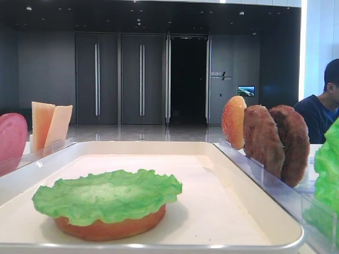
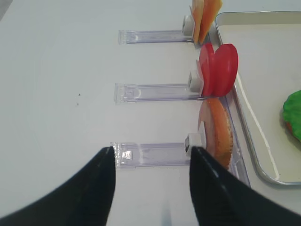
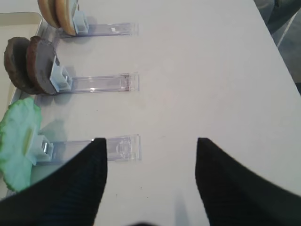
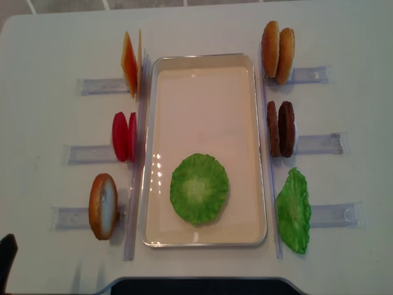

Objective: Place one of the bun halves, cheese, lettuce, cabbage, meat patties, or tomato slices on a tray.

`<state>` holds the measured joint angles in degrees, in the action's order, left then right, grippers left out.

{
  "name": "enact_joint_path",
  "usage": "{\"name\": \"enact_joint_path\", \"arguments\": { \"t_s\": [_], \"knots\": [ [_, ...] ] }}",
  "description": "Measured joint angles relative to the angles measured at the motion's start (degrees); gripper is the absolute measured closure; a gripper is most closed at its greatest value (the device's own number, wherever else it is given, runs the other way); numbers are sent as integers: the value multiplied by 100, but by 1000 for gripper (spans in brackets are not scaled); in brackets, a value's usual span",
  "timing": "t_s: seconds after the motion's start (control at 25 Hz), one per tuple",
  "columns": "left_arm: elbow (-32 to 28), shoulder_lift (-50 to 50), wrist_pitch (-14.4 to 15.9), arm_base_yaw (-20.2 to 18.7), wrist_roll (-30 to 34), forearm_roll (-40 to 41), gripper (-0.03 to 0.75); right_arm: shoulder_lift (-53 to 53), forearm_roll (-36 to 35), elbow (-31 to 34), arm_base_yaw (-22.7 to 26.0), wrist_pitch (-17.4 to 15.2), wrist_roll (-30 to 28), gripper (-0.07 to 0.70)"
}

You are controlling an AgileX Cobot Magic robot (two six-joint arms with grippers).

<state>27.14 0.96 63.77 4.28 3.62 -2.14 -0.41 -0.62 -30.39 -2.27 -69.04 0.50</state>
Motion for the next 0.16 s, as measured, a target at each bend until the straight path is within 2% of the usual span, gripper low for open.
{"name": "enact_joint_path", "arguments": {
  "t_s": [0.16],
  "knots": [
    [0, 0, 0, 0, 0, 0, 324, 0, -15, 176, 0, 285, -50, 207]
  ]
}}
